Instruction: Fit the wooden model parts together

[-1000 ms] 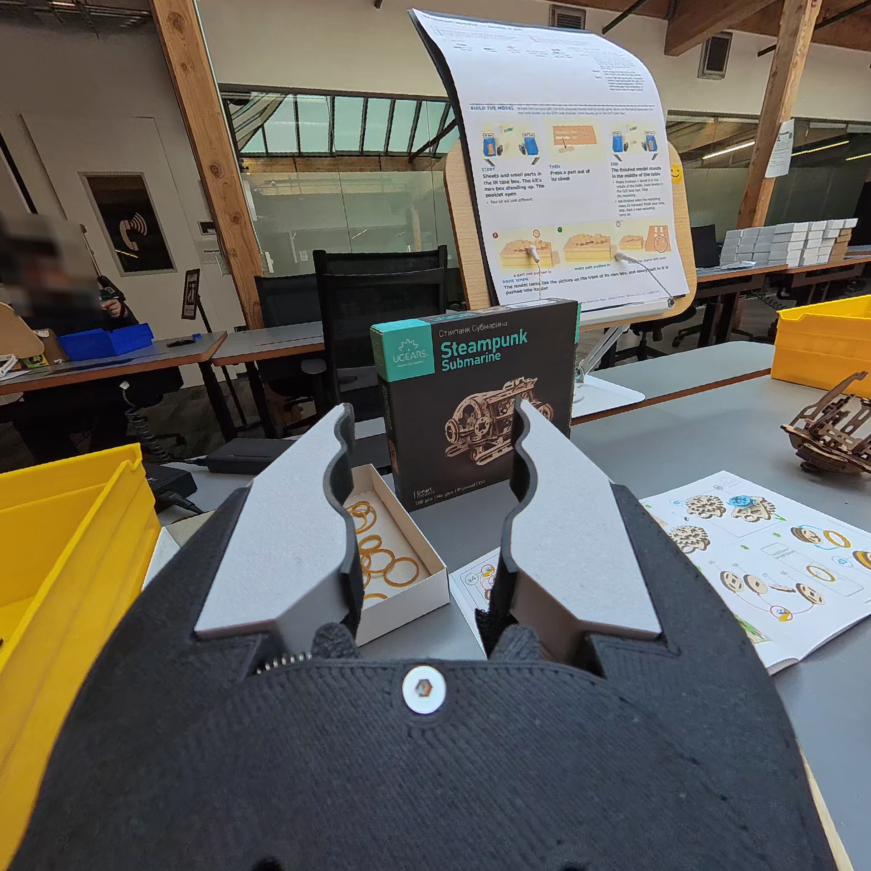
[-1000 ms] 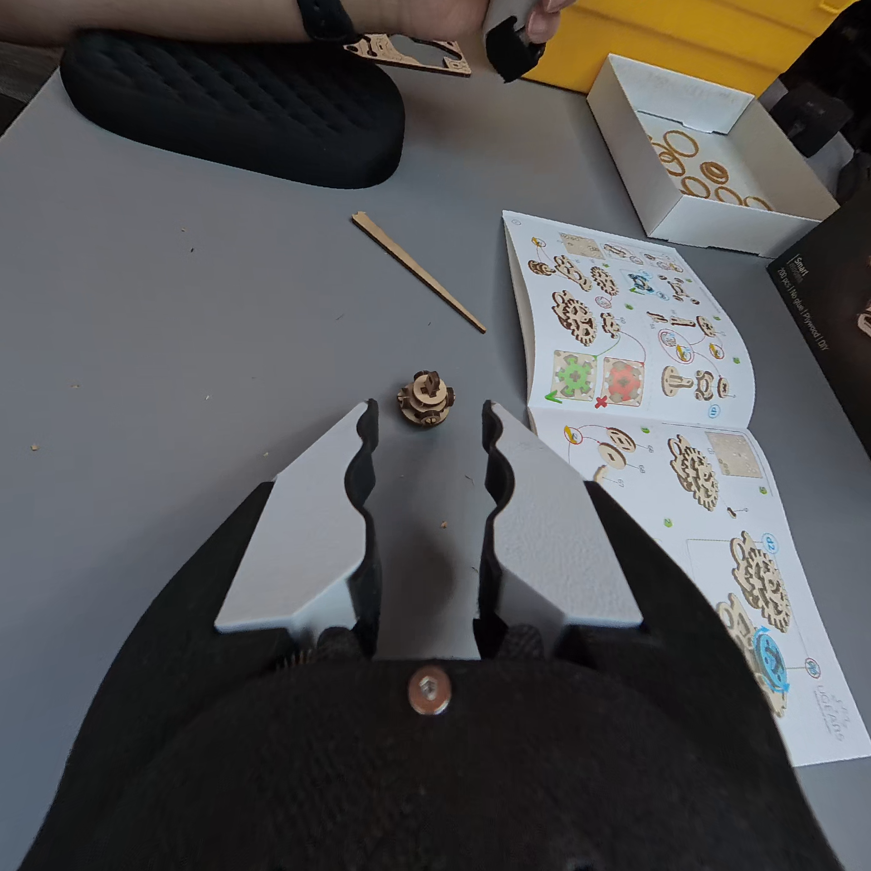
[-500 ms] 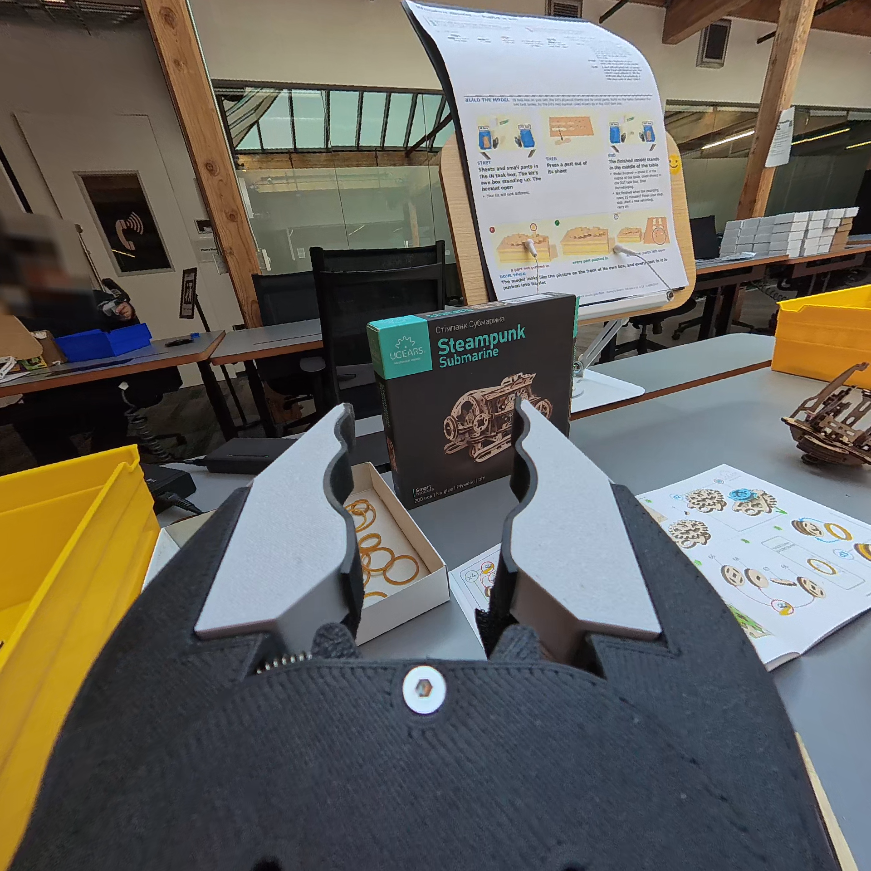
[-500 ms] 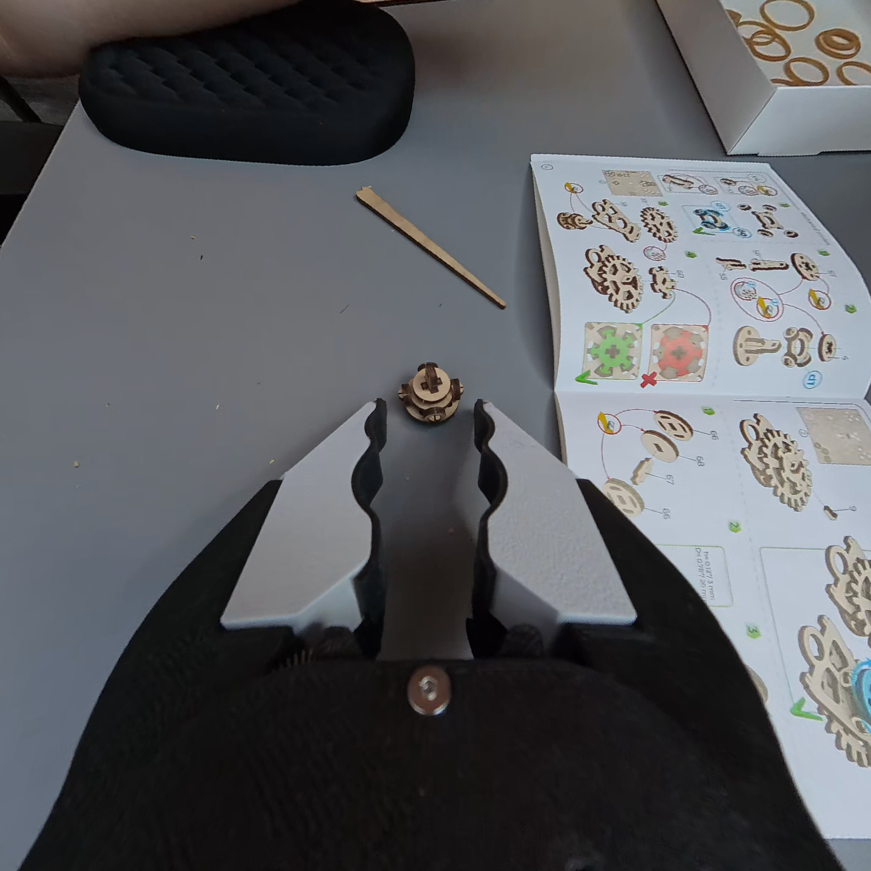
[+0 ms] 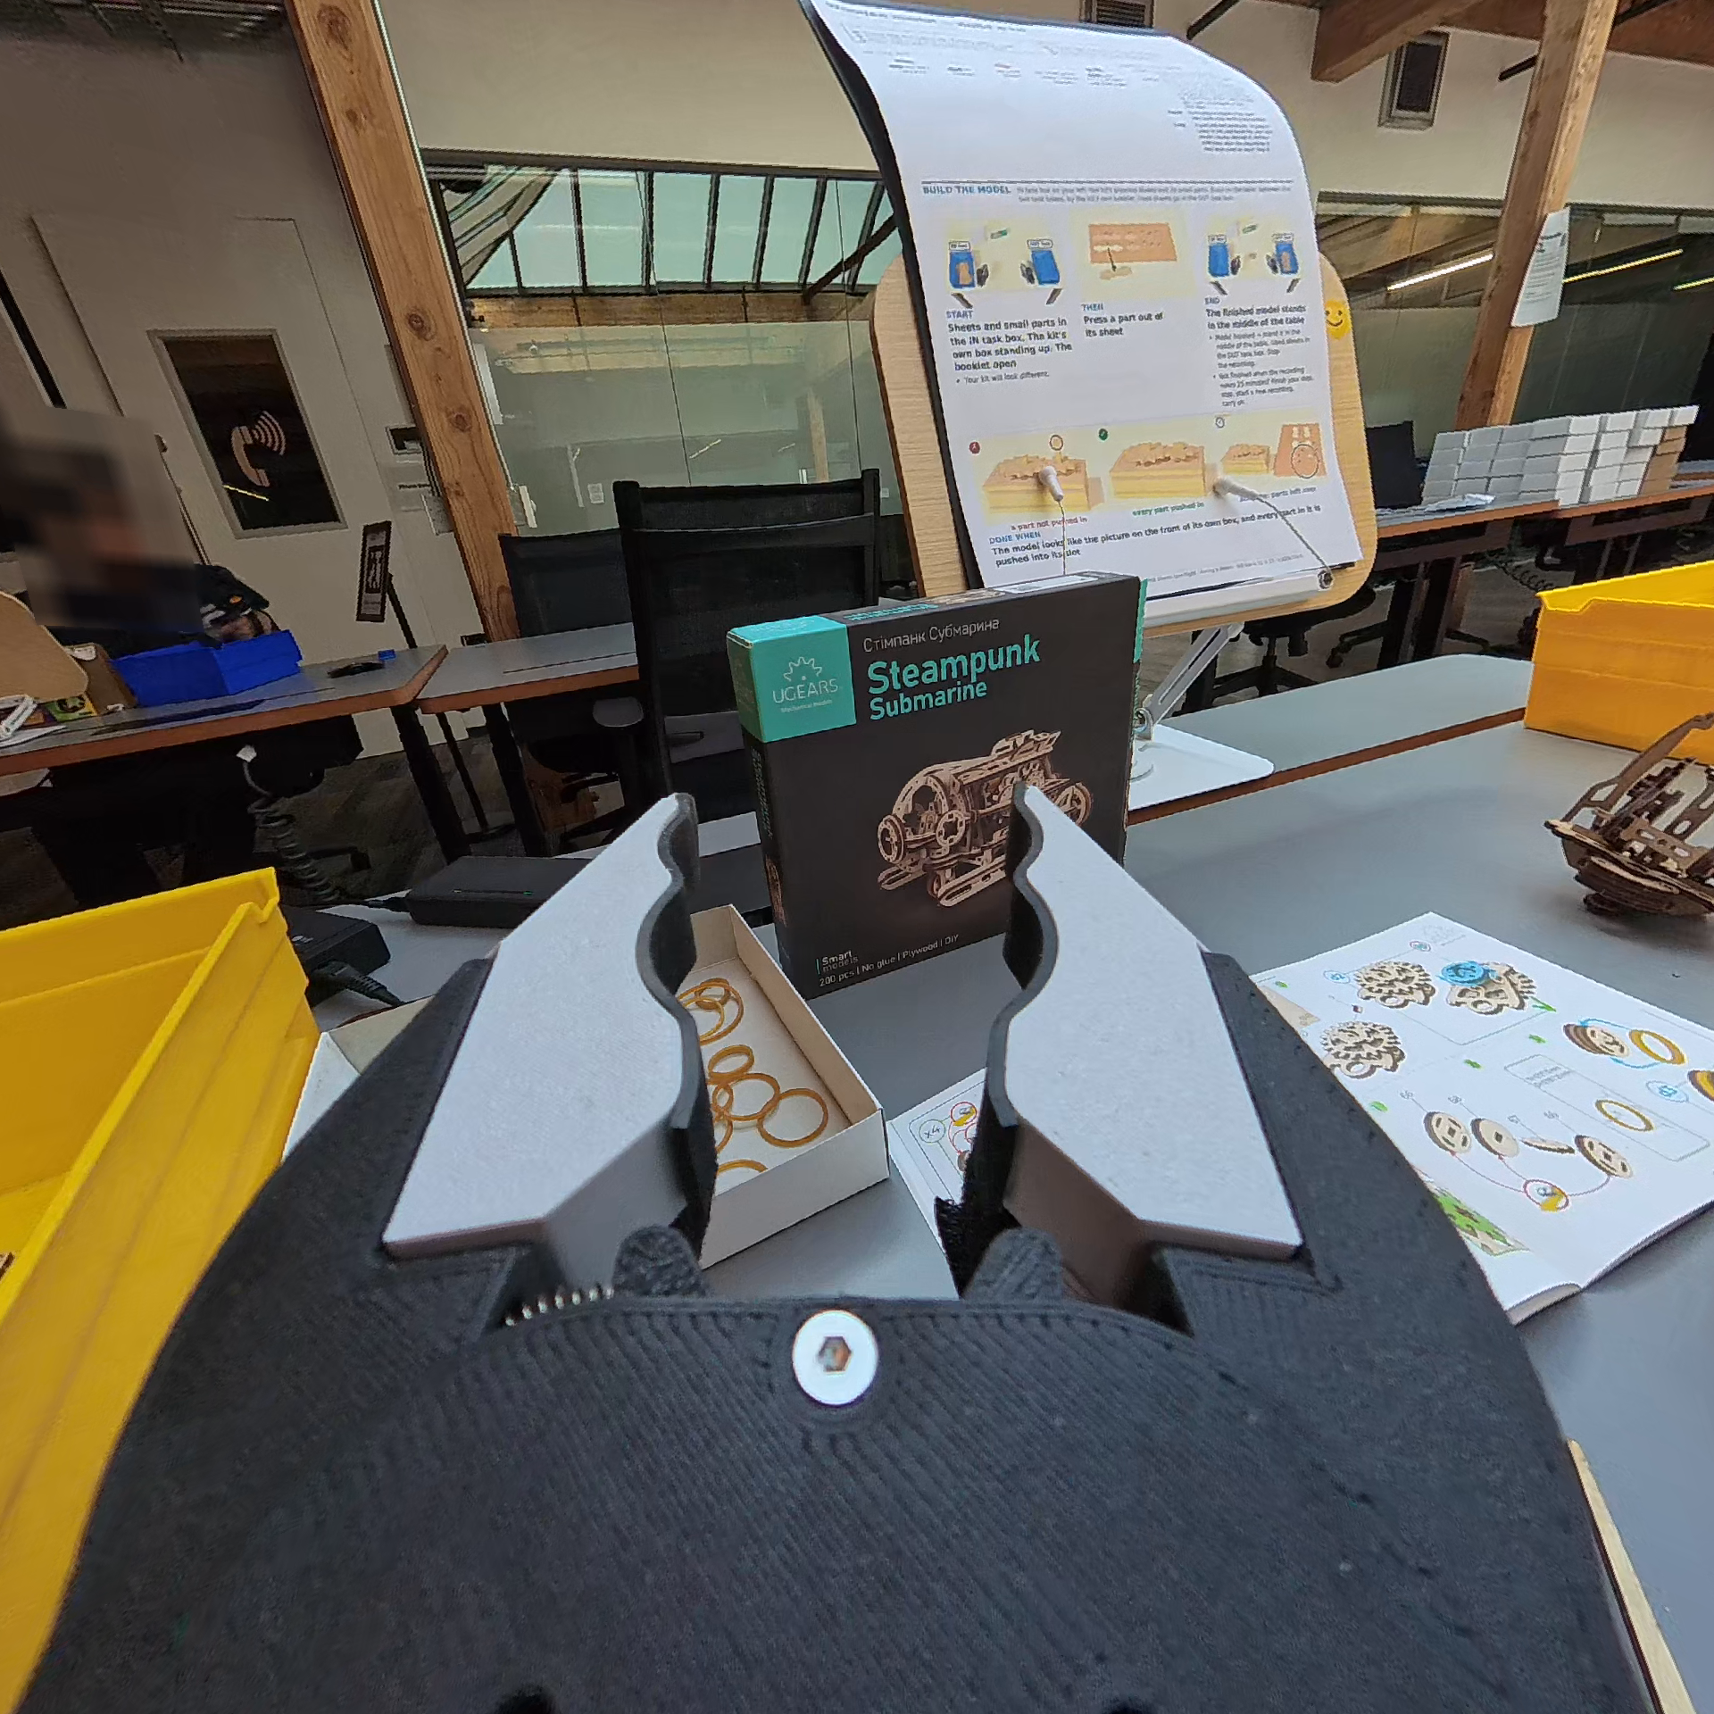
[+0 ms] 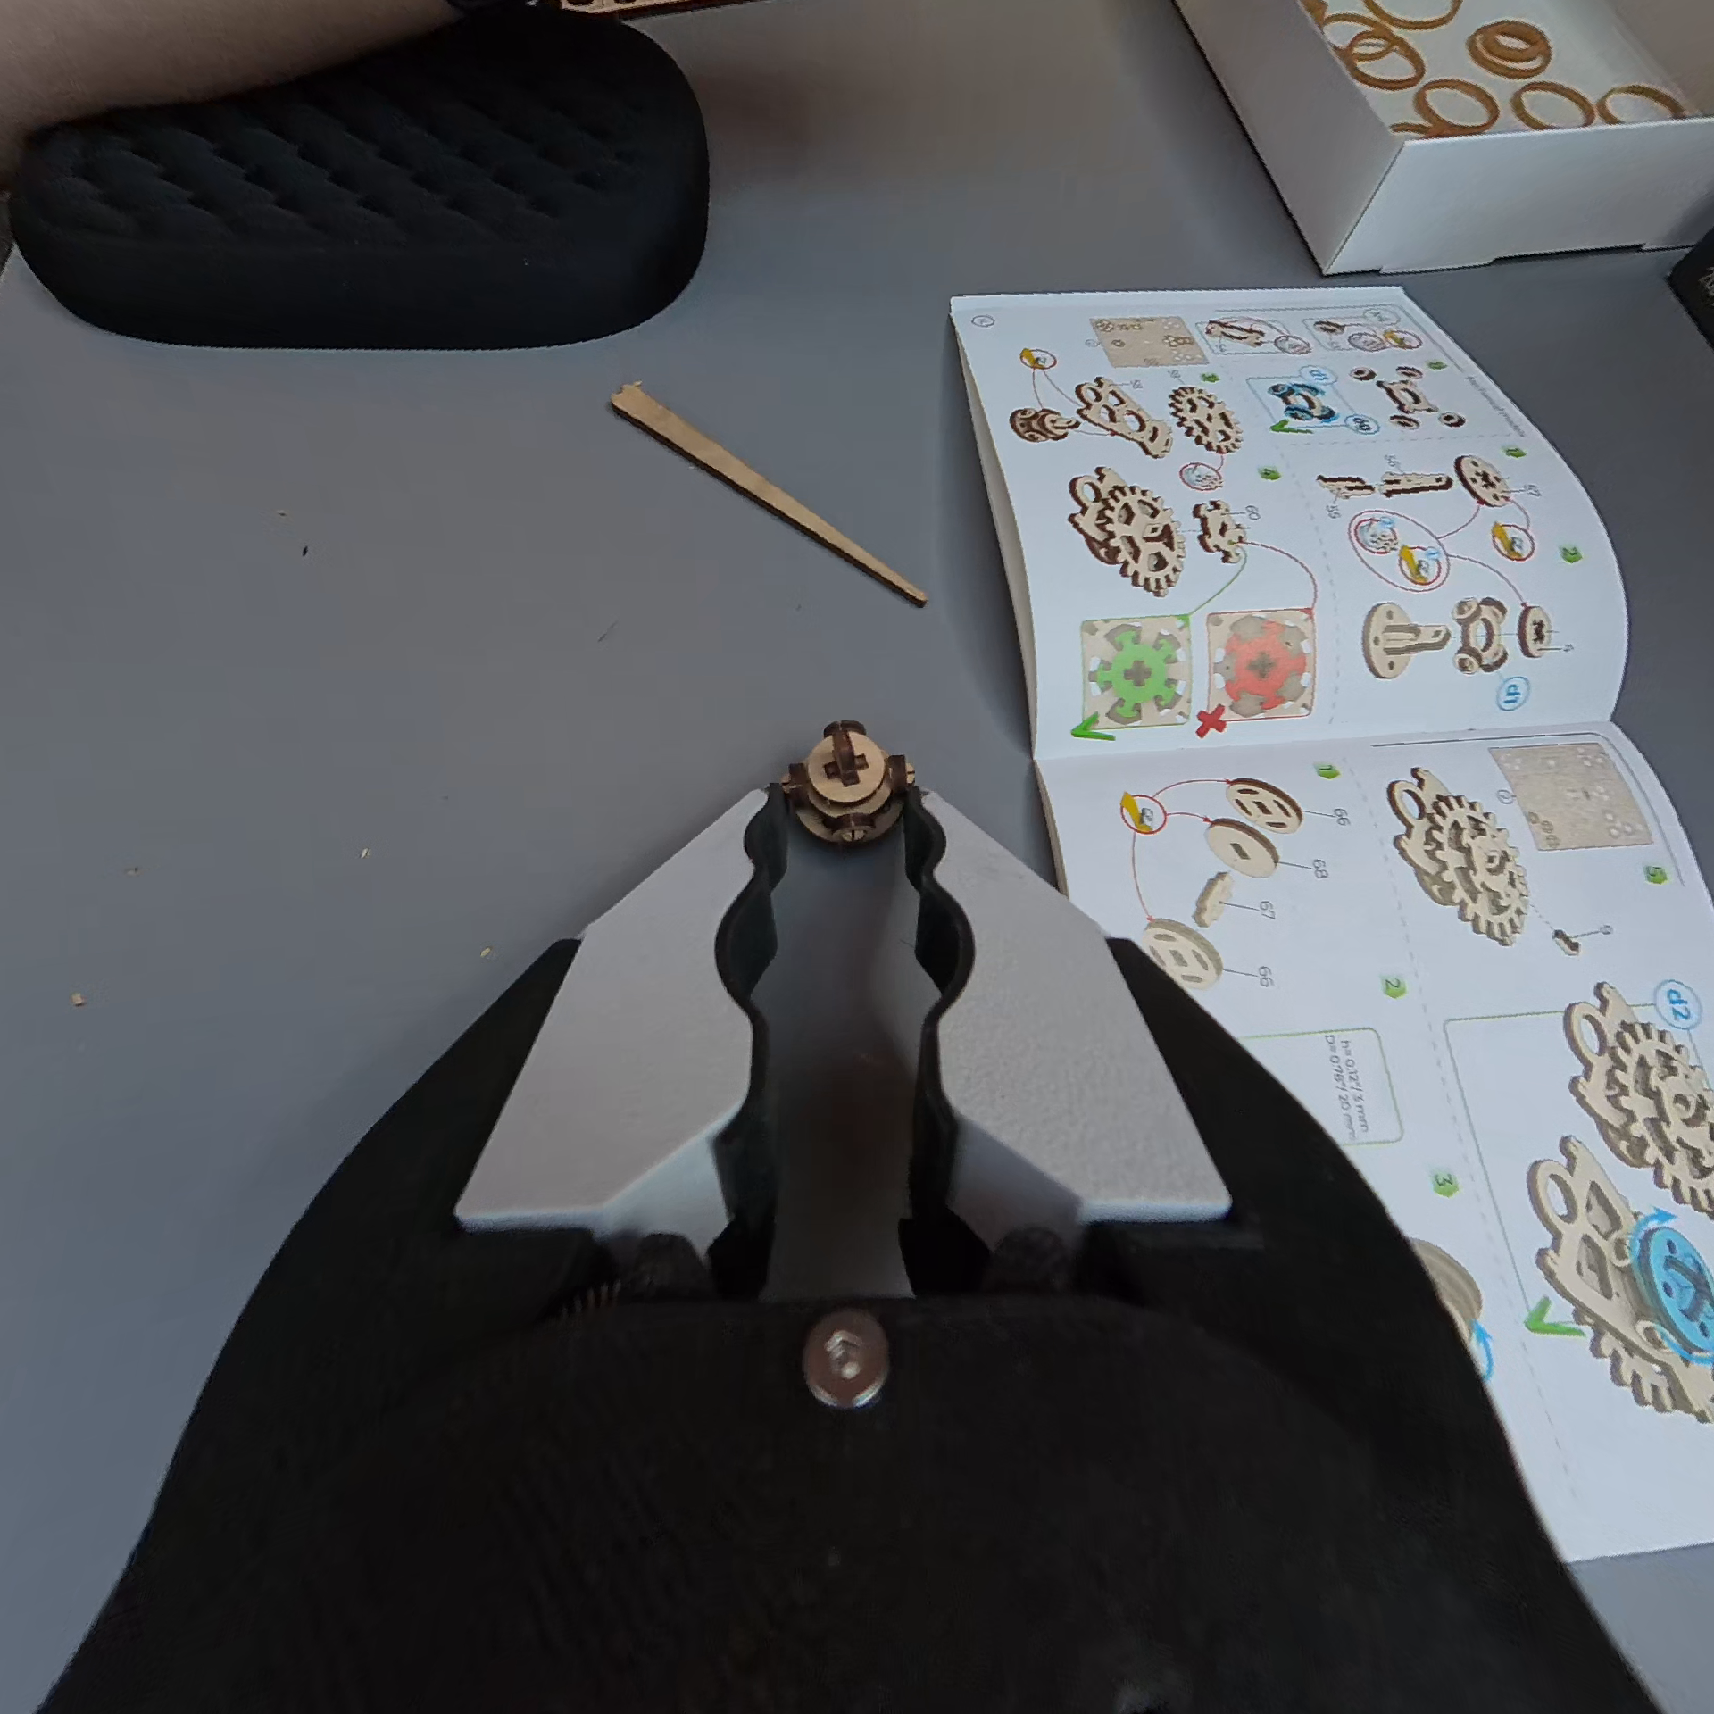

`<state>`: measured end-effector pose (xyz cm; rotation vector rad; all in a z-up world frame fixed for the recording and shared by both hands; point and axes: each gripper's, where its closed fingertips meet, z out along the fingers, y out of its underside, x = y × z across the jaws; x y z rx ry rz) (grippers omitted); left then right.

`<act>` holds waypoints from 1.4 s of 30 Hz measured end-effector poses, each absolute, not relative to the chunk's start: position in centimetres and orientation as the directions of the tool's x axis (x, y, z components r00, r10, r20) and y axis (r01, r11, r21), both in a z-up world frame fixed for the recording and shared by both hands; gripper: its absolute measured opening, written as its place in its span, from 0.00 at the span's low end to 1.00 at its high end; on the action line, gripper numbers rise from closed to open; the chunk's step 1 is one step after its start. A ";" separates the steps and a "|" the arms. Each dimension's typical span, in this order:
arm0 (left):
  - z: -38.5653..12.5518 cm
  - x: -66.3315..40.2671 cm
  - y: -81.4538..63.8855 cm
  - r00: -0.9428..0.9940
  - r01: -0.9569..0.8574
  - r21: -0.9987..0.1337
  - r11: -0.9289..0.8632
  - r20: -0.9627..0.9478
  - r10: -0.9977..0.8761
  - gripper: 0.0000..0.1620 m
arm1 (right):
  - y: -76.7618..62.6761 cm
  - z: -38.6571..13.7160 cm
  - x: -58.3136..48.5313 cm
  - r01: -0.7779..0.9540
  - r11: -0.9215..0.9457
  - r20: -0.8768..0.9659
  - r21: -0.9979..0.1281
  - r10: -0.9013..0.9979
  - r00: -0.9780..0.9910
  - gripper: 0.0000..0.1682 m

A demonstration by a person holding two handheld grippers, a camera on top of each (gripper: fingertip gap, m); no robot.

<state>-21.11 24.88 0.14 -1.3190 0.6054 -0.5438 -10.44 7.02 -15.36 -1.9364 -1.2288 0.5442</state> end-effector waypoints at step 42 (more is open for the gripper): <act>0.0 -21.0 24.8 0.726 0.026 -0.986 0.162 -0.093 -0.682 0.40 | 6.8 -12.9 -10.1 0.506 -0.102 0.145 -0.856 0.893 0.426 0.23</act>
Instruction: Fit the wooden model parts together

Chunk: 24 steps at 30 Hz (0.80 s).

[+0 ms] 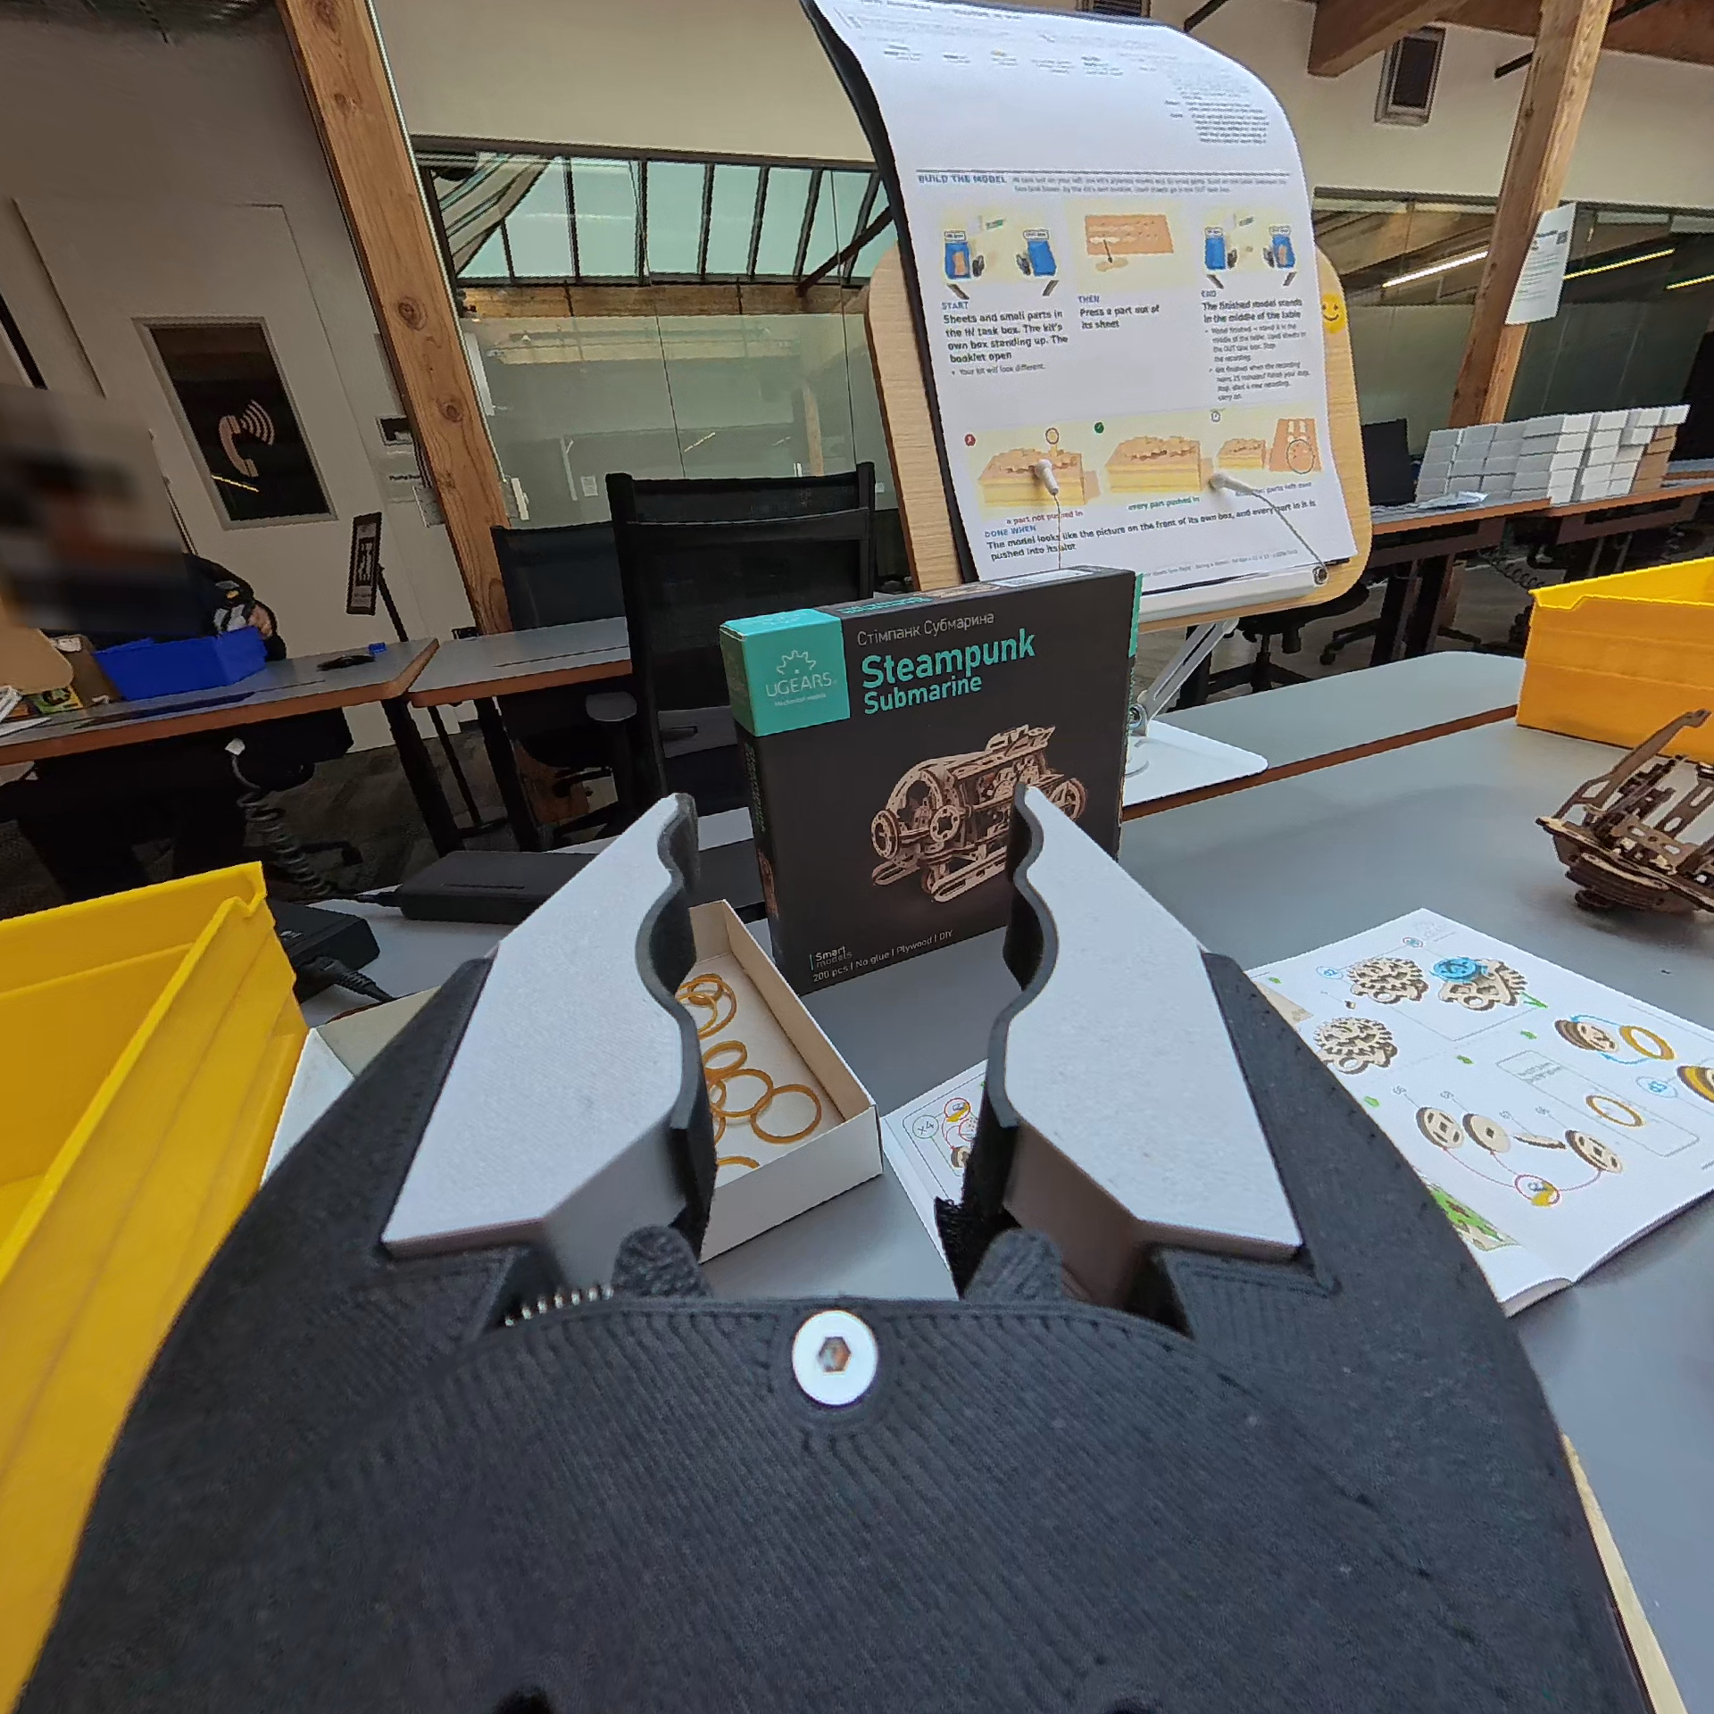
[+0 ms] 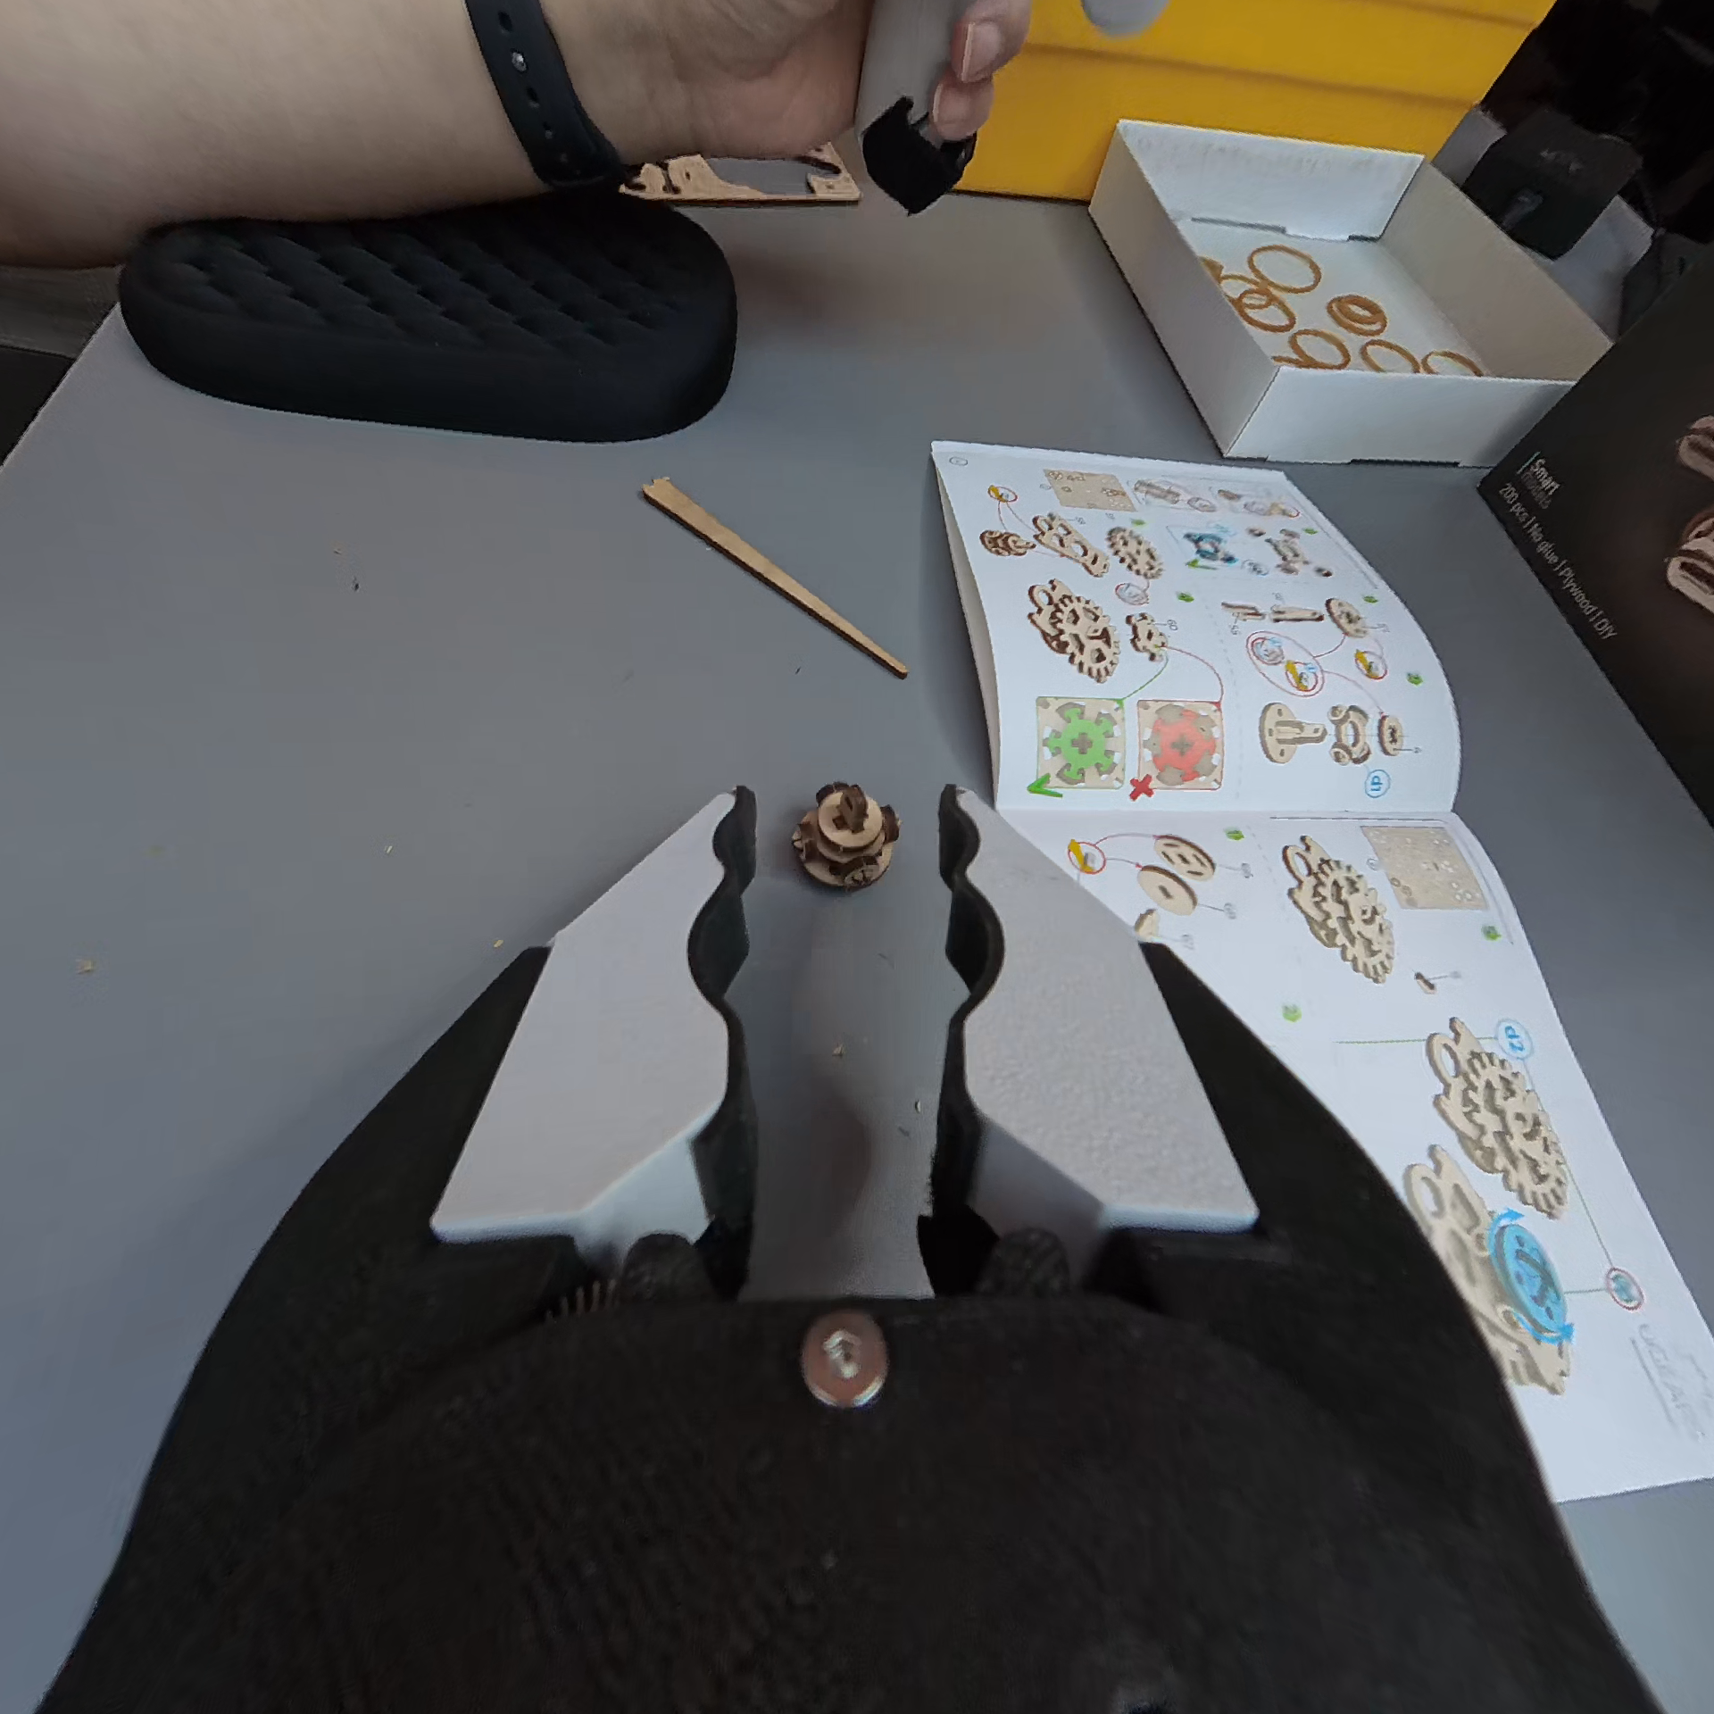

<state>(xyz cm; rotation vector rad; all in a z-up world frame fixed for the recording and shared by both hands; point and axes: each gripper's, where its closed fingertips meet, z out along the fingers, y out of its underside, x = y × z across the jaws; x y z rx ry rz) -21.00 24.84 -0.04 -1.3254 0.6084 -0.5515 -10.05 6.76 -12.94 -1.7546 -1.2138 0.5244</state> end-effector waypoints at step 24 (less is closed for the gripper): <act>-5.4 -46.9 9.7 0.940 -0.275 -0.939 -0.208 -0.217 -0.265 0.45 | 8.1 -8.7 -13.3 0.525 0.072 0.352 -0.848 0.816 0.457 0.18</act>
